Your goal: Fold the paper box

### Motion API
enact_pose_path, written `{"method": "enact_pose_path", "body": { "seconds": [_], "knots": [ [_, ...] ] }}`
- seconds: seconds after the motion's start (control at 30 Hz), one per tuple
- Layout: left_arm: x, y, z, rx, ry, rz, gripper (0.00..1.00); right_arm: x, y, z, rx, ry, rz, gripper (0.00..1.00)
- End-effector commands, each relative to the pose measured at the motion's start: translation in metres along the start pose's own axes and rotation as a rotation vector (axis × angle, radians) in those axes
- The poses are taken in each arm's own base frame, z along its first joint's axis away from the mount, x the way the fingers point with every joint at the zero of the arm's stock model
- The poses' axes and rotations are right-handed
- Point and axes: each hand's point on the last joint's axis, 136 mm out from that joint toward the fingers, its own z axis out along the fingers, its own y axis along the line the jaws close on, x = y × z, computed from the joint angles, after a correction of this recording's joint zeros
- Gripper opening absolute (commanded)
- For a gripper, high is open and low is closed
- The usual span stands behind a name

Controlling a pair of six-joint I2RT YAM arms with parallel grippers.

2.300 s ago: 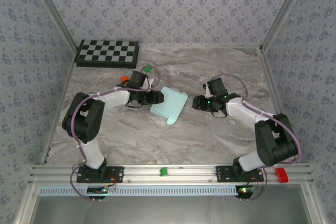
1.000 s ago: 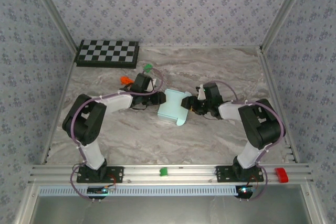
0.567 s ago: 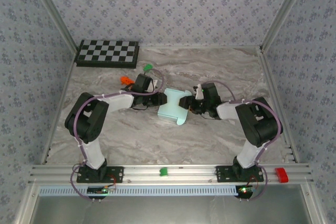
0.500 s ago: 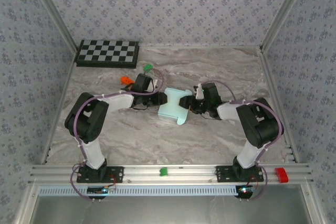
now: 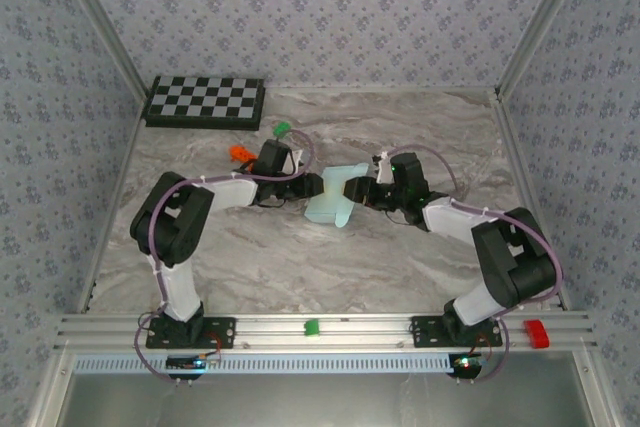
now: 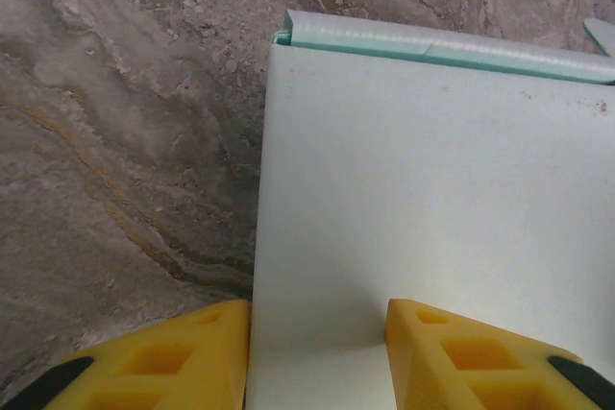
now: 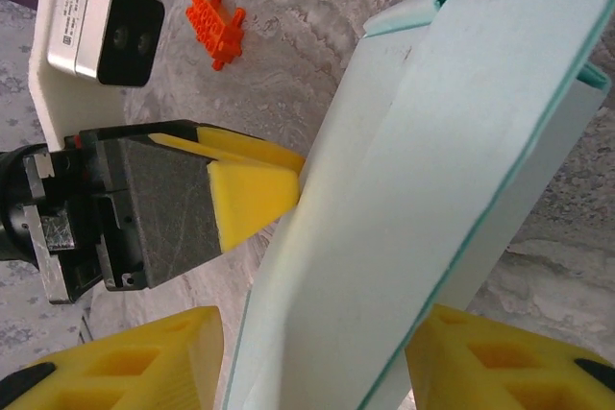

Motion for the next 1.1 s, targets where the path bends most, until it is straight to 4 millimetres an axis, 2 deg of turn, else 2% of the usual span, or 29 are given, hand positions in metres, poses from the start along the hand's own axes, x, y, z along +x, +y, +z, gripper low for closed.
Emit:
{"method": "enact_pose_path", "body": {
  "seconds": [0.0, 0.4, 0.67, 0.93, 1.07],
  "knots": [
    [0.002, -0.014, 0.007, 0.074, 0.018, -0.002, 0.42, -0.010, 0.019, -0.004, -0.016, -0.012, -0.058, 0.54],
    [0.003, -0.015, 0.012, 0.094, 0.024, -0.019, 0.42, -0.028, 0.040, -0.004, -0.022, -0.029, -0.091, 0.54],
    [0.001, -0.008, 0.013, 0.072, 0.006, -0.027, 0.42, -0.037, 0.050, 0.005, -0.022, -0.009, -0.130, 0.54],
    [-0.011, 0.005, 0.004, 0.000, -0.049, -0.053, 0.43, -0.041, 0.050, 0.017, -0.016, 0.017, -0.132, 0.55],
    [-0.013, 0.008, -0.002, -0.026, -0.065, -0.049, 0.43, -0.047, 0.058, 0.017, -0.021, 0.010, -0.149, 0.55]
  ]
}}
